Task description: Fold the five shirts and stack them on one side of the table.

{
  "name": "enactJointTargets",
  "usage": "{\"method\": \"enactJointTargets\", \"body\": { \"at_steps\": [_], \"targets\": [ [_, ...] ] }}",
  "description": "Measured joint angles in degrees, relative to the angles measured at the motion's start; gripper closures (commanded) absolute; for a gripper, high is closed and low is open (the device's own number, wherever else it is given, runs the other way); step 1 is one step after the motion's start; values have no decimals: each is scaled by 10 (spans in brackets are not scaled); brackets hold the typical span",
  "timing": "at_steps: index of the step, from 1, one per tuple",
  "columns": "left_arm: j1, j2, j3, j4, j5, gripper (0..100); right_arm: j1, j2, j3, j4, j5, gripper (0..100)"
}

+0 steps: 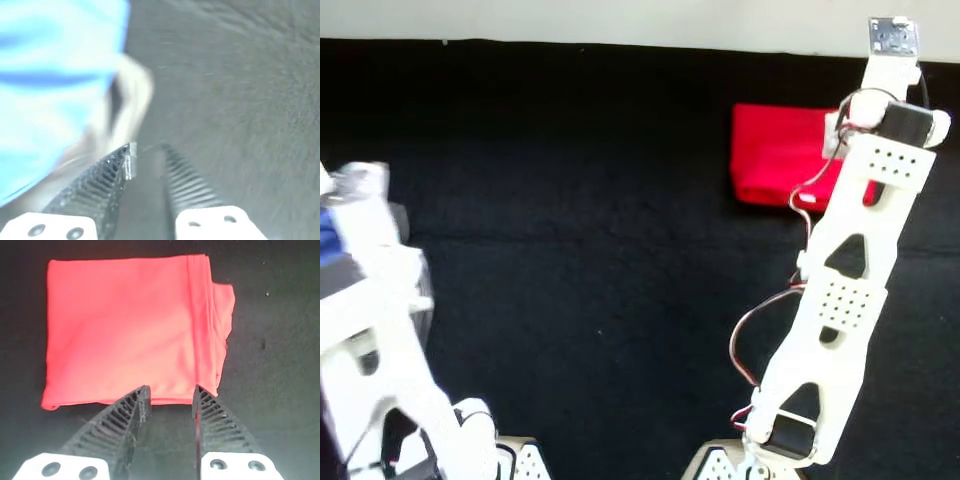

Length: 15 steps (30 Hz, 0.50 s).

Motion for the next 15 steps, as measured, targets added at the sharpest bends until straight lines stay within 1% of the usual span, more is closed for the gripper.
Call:
{"method": "enactJointTargets", "body": {
  "at_steps": [3,5,8,11,15],
  "targets": [
    [-74,-6,-44,16,-50,763,-24,-82,105,1,-8,858],
    [-125,-6,-47,3,-76,761,-48,-153,201,1,-10,858],
    [-185,-6,-26,-44,-114,761,-98,-268,348,1,-10,858],
    [-218,-6,15,-110,-137,761,-144,-376,479,1,-10,858],
    [-236,-6,60,-173,-163,761,-189,-484,583,1,-10,858]
  ]
}}
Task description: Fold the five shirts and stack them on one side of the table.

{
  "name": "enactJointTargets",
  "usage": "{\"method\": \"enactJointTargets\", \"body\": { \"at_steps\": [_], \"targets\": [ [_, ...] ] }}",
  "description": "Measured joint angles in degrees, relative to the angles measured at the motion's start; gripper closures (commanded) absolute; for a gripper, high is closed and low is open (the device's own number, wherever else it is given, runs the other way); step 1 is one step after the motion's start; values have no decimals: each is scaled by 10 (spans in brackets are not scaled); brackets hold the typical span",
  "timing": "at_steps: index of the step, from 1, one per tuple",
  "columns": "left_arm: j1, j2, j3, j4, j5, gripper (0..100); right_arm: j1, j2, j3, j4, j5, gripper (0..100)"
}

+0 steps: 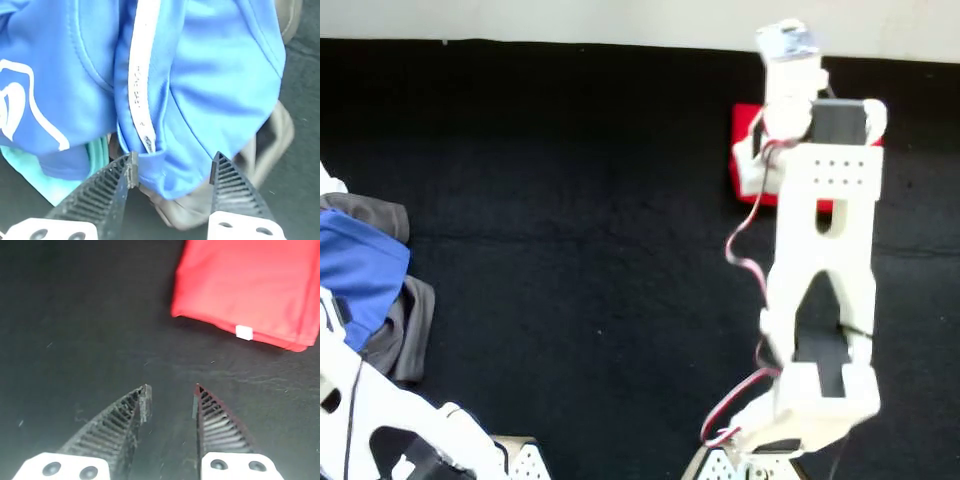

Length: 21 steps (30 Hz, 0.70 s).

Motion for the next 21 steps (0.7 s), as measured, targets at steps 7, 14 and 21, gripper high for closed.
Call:
{"method": "enactJointTargets", "body": {
  "at_steps": [7,14,21],
  "targets": [
    [-5,0,69,-81,-19,780,-13,-111,95,0,0,858],
    [-5,0,92,-95,-19,988,-13,-201,187,0,0,860],
    [-6,-1,93,-95,-19,991,-13,-316,267,0,0,860]
  ]
}}
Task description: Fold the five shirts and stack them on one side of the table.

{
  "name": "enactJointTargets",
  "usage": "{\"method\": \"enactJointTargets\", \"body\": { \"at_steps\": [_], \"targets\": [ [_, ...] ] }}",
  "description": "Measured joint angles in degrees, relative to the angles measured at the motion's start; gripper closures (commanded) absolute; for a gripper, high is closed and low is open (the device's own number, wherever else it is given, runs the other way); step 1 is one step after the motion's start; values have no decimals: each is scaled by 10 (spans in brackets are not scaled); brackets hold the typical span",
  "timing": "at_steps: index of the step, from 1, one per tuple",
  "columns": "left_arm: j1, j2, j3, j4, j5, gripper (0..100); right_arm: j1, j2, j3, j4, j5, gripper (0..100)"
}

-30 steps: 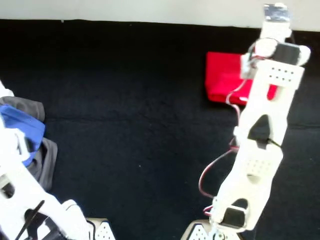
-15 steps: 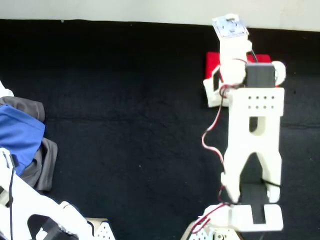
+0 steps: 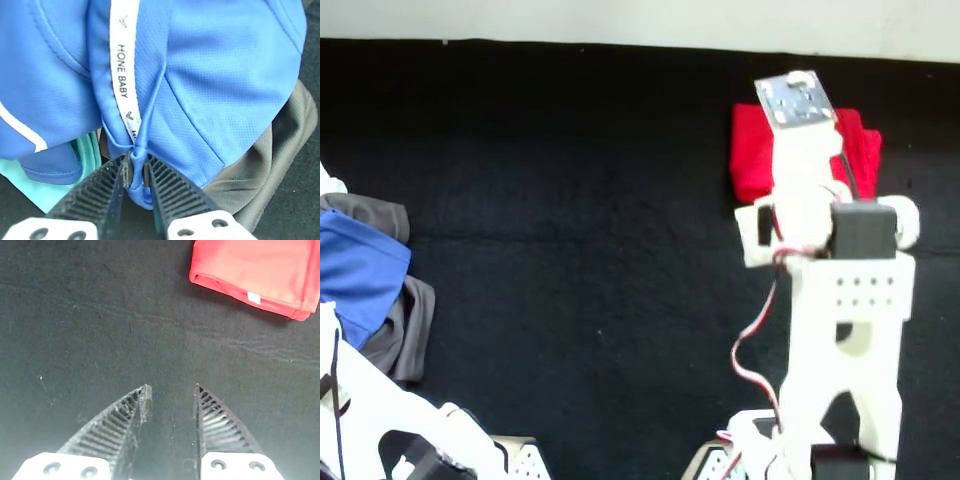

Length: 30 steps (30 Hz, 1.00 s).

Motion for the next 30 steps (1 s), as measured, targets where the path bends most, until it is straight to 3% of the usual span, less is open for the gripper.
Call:
{"method": "enactJointTargets", "body": {
  "at_steps": [3,7,11,14,20,24,30],
  "targets": [
    [18,0,-23,22,29,991,0,-32,41,0,0,860],
    [92,0,-132,147,91,991,1,-53,111,-26,0,860],
    [221,0,-293,297,164,991,34,-59,185,-77,0,860],
    [353,0,-408,379,204,991,74,-60,239,-113,0,860],
    [623,55,-523,409,269,991,151,-60,297,-146,0,860],
    [709,171,-601,411,305,991,165,-60,311,-147,0,860],
    [810,377,-816,455,312,991,168,-60,312,-147,0,860]
  ]
}}
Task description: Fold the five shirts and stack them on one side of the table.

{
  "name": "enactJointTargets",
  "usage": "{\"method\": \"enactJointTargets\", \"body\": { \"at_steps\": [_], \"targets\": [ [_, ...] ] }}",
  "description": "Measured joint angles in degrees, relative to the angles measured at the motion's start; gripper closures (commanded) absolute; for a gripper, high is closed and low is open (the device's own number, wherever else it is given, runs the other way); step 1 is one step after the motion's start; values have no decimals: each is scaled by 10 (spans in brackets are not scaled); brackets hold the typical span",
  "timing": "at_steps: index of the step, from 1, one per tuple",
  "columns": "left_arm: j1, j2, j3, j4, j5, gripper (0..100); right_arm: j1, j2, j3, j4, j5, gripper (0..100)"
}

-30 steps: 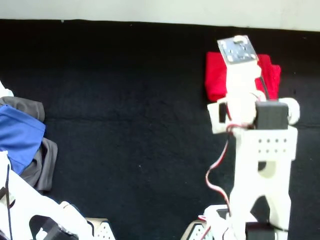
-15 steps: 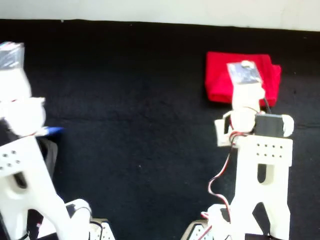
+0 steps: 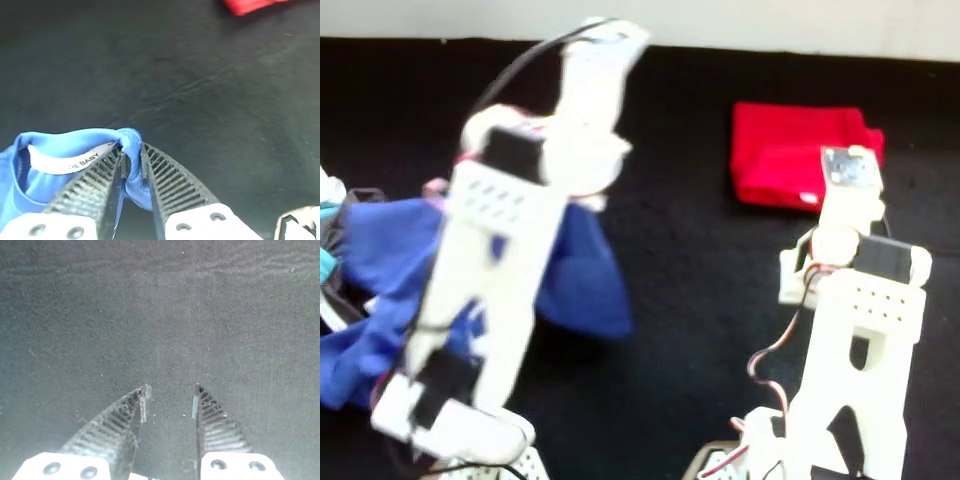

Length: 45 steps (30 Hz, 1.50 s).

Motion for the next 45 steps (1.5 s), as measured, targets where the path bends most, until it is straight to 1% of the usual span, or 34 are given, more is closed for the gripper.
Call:
{"method": "enactJointTargets", "body": {
  "at_steps": [5,9,11,15,18,21,24,27,30,33,37,39,42,45],
  "targets": [
    [67,142,-219,59,0,991,0,0,0,0,-3,860],
    [89,218,-357,95,0,988,0,0,0,0,-4,860],
    [89,244,-374,104,0,945,0,0,0,0,-4,860],
    [88,259,-341,106,0,771,0,0,0,0,-4,860],
    [86,247,-295,106,0,777,0,0,0,-1,-4,860],
    [57,192,-260,106,0,788,0,0,0,-2,-4,860],
    [-8,103,-214,106,-1,790,0,0,0,-2,-4,860],
    [-101,18,-136,106,-29,790,0,0,0,-2,-4,860],
    [-214,-25,-18,106,-62,790,-7,0,0,-2,-4,860],
    [-338,-26,127,97,-105,790,-39,0,0,-11,-4,860],
    [-503,16,291,7,-175,790,-92,0,0,-33,-4,860],
    [-576,59,338,-54,-212,790,-116,0,0,-37,-4,860],
    [-656,138,346,-111,-259,790,-156,0,0,-38,-4,860],
    [-720,224,306,-136,-277,790,-193,2,0,-62,-4,860]
  ]
}}
